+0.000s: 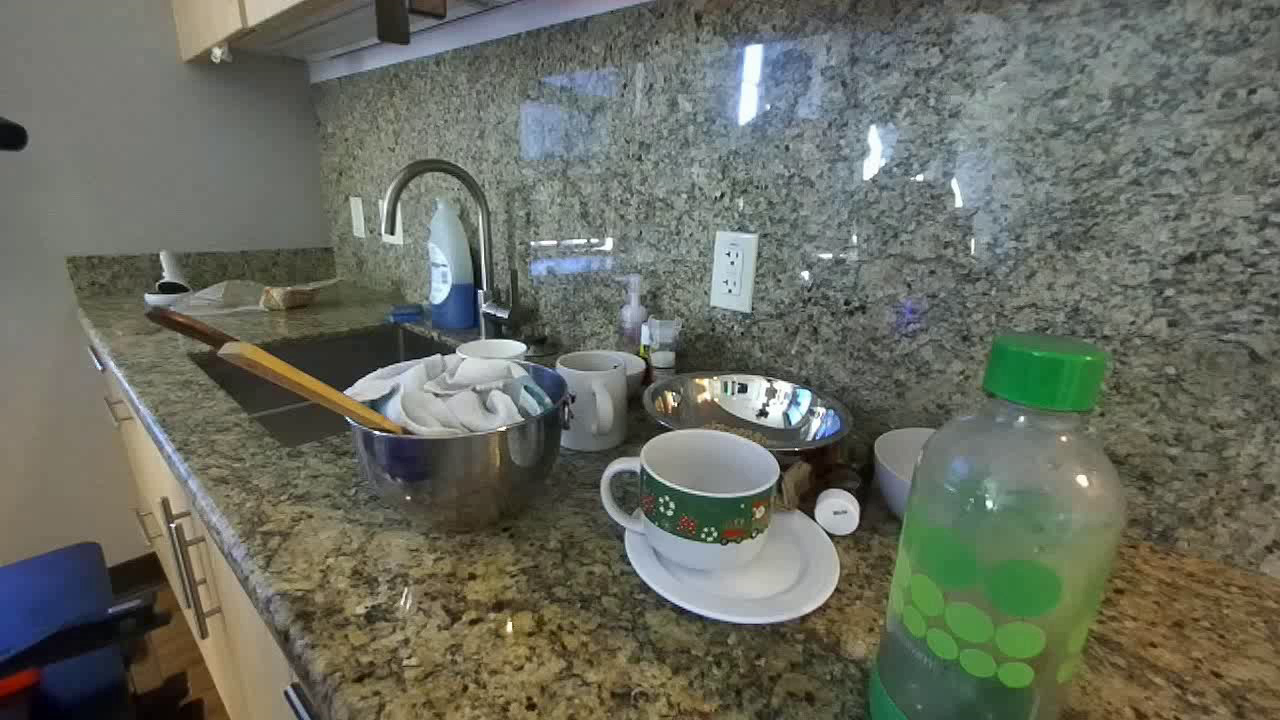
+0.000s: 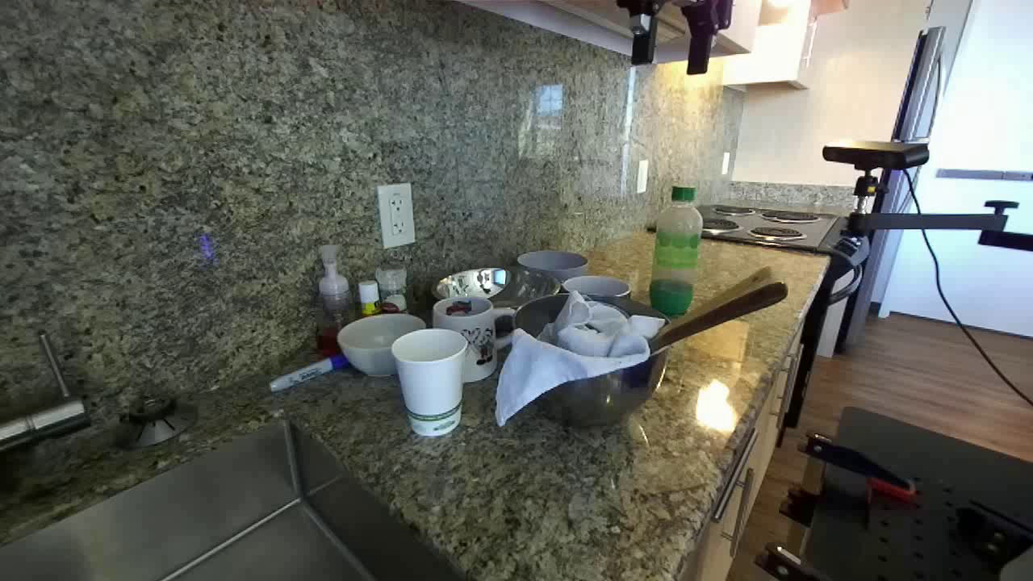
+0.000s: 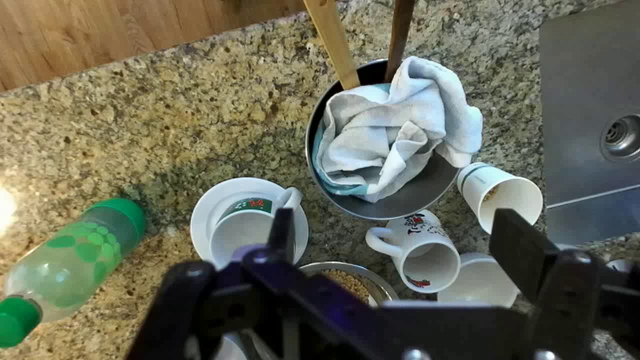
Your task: Move the white mug to the front right side of the countertop
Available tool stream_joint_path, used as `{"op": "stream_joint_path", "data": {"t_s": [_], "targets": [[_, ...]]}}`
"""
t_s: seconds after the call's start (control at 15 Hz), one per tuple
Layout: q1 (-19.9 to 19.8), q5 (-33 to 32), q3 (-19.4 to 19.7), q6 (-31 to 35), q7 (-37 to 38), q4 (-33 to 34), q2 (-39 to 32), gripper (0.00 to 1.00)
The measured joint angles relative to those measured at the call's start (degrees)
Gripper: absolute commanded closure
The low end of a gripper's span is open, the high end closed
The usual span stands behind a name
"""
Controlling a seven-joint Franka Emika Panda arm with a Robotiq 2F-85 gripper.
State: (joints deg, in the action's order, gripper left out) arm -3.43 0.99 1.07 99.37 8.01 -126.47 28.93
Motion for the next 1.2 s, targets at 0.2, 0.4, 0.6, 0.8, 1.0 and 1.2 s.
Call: {"op": "stream_joint_path", "data": {"t_s": [0.2,0.4,0.6,0.8,1.0,1.2], "targets": [[0.0,0.0,0.0,0.01,0.0,0.0,0.0,0.0],[0.0,0.0,0.0,0.01,0.0,0.0,0.0,0.0],[0.0,0.03,0.0,0.01,0.0,-0.02,-0.04,0.0],[0.2,0.19,-0.02,0.21,0.0,-0.57,-0.87,0.0],[0.55,0.56,-0.22,1.75,0.0,-1.93,-3.25,0.0],[1.09,1.35,-0.29,5.5,0.0,-3.9,-6.62,0.0]]}}
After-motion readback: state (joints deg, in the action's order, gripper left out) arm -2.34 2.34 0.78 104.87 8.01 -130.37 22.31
